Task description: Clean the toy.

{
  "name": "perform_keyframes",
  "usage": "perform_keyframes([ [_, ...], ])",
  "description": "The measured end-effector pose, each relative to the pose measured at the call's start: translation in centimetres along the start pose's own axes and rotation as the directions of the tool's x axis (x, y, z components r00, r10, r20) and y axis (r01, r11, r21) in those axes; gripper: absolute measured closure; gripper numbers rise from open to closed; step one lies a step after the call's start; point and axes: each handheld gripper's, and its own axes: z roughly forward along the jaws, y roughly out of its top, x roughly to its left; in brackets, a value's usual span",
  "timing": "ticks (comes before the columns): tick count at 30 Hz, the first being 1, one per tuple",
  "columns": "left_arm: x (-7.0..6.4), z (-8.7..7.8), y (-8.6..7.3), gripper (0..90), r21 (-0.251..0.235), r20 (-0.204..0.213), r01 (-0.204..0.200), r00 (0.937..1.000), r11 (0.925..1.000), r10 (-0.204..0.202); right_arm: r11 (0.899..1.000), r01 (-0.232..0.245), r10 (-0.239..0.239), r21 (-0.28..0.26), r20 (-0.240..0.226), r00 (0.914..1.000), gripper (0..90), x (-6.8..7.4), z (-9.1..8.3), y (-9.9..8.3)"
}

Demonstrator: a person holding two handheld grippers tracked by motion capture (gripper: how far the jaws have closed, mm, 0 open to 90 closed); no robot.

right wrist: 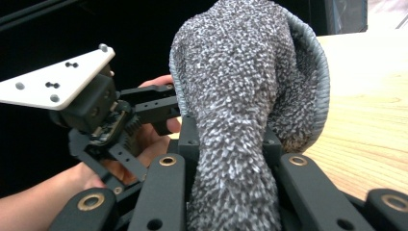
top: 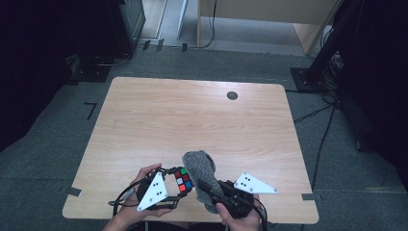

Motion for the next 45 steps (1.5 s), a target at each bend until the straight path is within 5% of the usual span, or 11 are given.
perform_keyframes([
  [3, 0.0, -0.2, 0.2, 33.7, -0.029, 0.016, 0.011, 0.9998, 0.9995, -0.011, 1.0, -0.015, 0.015, -0.003, 0.017, 0.9997, 73.0, -0.5, 0.0, -0.1],
  [4, 0.3, -0.6, 0.4, 33.7, -0.066, 0.039, 0.04, 0.9985, 0.997, -0.037, 0.999, -0.037, 0.036, 0.009, 0.058, 0.9976, 73.0, -1.3, 0.0, -0.4],
  [7, 0.6, -0.6, 0.4, 33.7, -0.066, 0.034, 0.05, 0.9983, 0.9966, -0.048, 0.998, -0.054, 0.053, 0.015, 0.074, 0.9958, 73.0, -1.9, 0.0, -0.7],
  [10, 0.5, -0.1, -0.2, 33.7, -0.014, 0.015, 0.022, 0.9996, 0.9997, -0.022, 0.999, -0.036, 0.036, -0.014, -0.004, 0.9993, 72.7, -0.9, -0.2, -0.2],
  [13, 0.3, -0.1, -0.1, 33.7, -0.021, 0.021, 0.022, 0.9995, 0.9995, -0.022, 1.0, -0.002, 0.001, -0.024, -0.028, 0.9996, 72.5, 0.0, -0.2, 0.1],
  [15, 0.5, -0.5, 0.3, 33.7, -0.066, 0.036, 0.046, 0.9984, 0.9967, -0.044, 0.999, -0.002, 0.002, -0.034, -0.012, 0.9999, 72.4, -0.2, -0.3, 0.2],
  [17, 0.7, -0.7, 0.5, 33.7, -0.094, 0.055, 0.071, 0.9963, 0.993, -0.066, 1.0, -0.01, 0.011, -0.011, 0.06, 0.9981, 72.5, -1.0, -0.3, -0.2],
  [19, 0.8, -0.7, 0.6, 33.7, -0.094, 0.053, 0.069, 0.9965, 0.9932, -0.065, 1.0, -0.026, 0.026, 0.0, 0.099, 0.9947, 72.5, -1.6, -0.4, -0.6],
  [25, 0.5, 0.1, 0.2, 33.7, -0.04, 0.036, 0.032, 0.9989, 0.9987, -0.03, 0.999, -0.013, 0.013, -0.051, 0.001, 0.9999, 71.2, -0.4, -0.8, 0.2],
  [31, 0.2, 0.0, 0.6, 33.7, -0.066, 0.045, 0.025, 0.9988, 0.9975, -0.022, 0.997, -0.072, 0.073, -0.012, 0.086, 0.9936, 71.2, -1.9, -0.5, -0.8],
  [45, 0.2, 0.2, 0.2, 33.7, -0.03, 0.021, 0.008, 0.9997, 0.9995, -0.007, 0.995, -0.097, 0.096, 0.008, 0.076, 0.9925, 63.3, -2.3, -0.1, -0.8],
])
